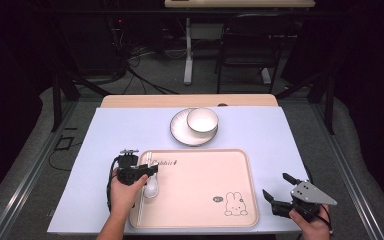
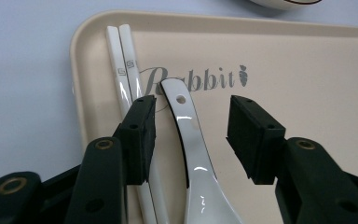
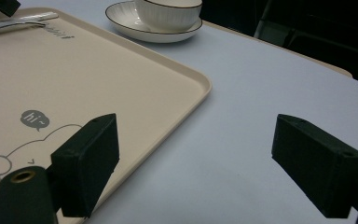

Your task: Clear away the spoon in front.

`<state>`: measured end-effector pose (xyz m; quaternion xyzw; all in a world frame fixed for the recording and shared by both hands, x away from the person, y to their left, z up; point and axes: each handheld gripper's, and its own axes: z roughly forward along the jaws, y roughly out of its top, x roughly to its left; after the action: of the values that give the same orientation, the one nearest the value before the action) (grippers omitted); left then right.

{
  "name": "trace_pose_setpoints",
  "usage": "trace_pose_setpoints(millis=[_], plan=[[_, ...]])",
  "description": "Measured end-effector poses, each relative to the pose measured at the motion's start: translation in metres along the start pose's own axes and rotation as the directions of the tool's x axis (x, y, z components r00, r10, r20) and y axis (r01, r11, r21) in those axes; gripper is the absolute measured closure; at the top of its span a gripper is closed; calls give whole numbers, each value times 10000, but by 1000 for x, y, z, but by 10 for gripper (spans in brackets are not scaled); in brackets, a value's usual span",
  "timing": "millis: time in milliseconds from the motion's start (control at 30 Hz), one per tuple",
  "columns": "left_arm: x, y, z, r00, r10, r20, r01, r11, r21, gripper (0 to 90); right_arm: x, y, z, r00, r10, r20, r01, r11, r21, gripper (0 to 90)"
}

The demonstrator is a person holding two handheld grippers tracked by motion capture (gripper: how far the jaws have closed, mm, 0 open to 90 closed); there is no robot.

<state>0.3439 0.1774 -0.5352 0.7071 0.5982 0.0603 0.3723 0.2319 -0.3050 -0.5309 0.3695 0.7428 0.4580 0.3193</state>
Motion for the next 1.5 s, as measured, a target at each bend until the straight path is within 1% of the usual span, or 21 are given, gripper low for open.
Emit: trace_pose_setpoints(millis=[133,267,367,533,600,667,767,900,933,1033,1133,1233,1300,1333,1367,1433,1500], plan=[[-2,0,-3,9999,73,72,-73,10000,-64,488,0,0,0,10000,-4,-1,4,10000,4,144],[-3,0,-7,9995,322,30,-321,9991,-272,482,0,0,0,10000,-16,-7,16,10000,1,144],[-4,1,-10,9991,402,129,-396,9982,-450,482,0,0,0,10000,4,-4,-4,10000,7,144],[-7,1,-14,9981,605,85,-600,9966,-558,485,1,0,0,10000,-32,-8,32,10000,-9,144],[-8,1,-16,9970,768,-59,-770,9946,-694,488,1,0,0,10000,-25,-9,25,10000,-11,144],[-9,1,-18,9970,764,-120,-771,9941,-764,490,1,0,0,10000,-40,-15,40,10000,-12,145],[-9,1,-20,9966,826,-57,-828,9932,-820,486,1,0,0,10000,-51,-15,51,10000,9,144],[-11,1,-21,9956,915,-179,-927,9923,-827,449,1,0,0,10000,-56,-9,56,10000,12,144],[-11,1,-21,9950,977,-189,-989,9915,-847,439,1,0,0,10000,-55,-8,55,10000,11,145],[-14,2,-23,9930,1106,-409,-1142,9882,-1016,409,1,0,0,10000,-61,-8,61,10000,13,144],[-17,3,-24,9915,1210,-471,-1259,9850,-1180,382,1,0,0,10000,-72,-14,72,10000,26,144],[-23,6,-25,9874,1475,-575,-1541,9785,-1369,362,1,0,0,10000,-43,15,43,10000,32,145],[-27,9,-25,9861,1553,-589,-1625,9754,-1491,354,1,0,0,10000,-34,36,34,10000,41,144],[-29,10,-26,9850,1631,-568,-1698,9744,-1471,350,1,0,0,10000,-39,45,39,10000,42,144],[-31,12,-25,9848,1662,-510,-1721,9736,-1502,350,1,0,0,10000,-39,55,39,10000,47,144],[-35,15,-24,9836,1725,-520,-1783,9733,-1448,359,1,-1,0,10000,-26,70,26,10000,70,145],[-38,18,-21,9854,1646,-443,-1692,9755,-1405,367,1,-1,0,10000,-4,81,3,10000,68,144]])
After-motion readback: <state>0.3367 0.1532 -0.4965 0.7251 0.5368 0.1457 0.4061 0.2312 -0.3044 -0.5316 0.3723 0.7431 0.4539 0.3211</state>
